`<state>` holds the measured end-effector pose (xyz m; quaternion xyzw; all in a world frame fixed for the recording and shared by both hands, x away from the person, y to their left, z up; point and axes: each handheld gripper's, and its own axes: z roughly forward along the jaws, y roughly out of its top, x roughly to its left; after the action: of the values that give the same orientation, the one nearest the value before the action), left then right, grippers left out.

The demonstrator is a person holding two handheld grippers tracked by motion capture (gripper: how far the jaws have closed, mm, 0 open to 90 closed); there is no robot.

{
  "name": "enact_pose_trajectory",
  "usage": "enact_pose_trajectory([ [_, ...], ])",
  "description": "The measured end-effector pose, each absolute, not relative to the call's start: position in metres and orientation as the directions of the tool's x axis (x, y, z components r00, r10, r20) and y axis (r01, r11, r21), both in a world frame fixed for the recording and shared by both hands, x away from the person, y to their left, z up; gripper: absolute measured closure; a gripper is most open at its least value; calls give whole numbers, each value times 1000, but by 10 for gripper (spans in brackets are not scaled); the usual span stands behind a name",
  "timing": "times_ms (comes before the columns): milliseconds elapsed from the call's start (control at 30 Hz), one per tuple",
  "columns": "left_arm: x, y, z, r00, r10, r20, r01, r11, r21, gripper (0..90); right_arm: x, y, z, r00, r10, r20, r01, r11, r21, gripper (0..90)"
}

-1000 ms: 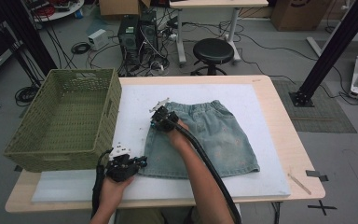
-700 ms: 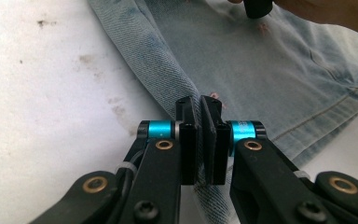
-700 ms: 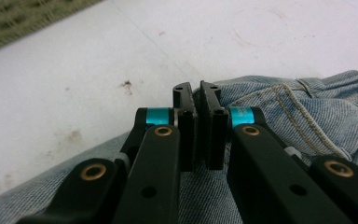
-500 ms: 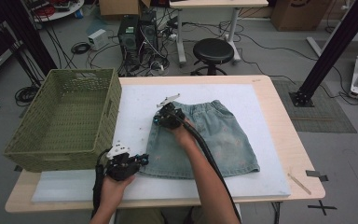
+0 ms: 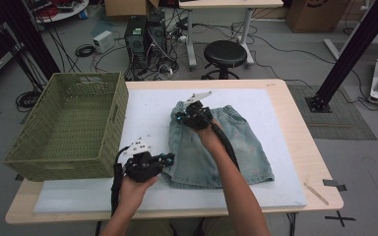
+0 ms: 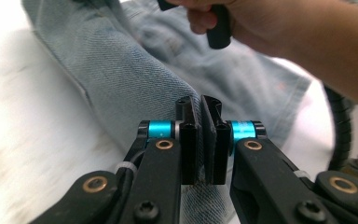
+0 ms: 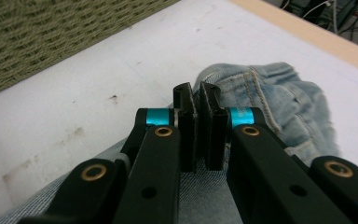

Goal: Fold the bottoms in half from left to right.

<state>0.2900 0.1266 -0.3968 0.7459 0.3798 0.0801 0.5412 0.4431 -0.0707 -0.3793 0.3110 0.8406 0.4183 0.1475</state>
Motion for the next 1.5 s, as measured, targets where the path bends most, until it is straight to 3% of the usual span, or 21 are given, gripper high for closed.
enact_pose_trajectory([
  [433, 309, 51, -373, 788, 552, -271, 433, -185, 882, 860, 434, -139, -353, -696, 718, -11, 406, 407, 818, 876],
  [900, 323, -3, -378, 832, 468, -299, 428, -196, 882, 860, 431, -196, -356, -627, 779, -26, 454, 393, 800, 876],
  [1500, 333, -64, -395, 854, 421, -305, 426, -233, 874, 859, 431, -237, -357, -587, 805, -87, 481, 432, 763, 876],
])
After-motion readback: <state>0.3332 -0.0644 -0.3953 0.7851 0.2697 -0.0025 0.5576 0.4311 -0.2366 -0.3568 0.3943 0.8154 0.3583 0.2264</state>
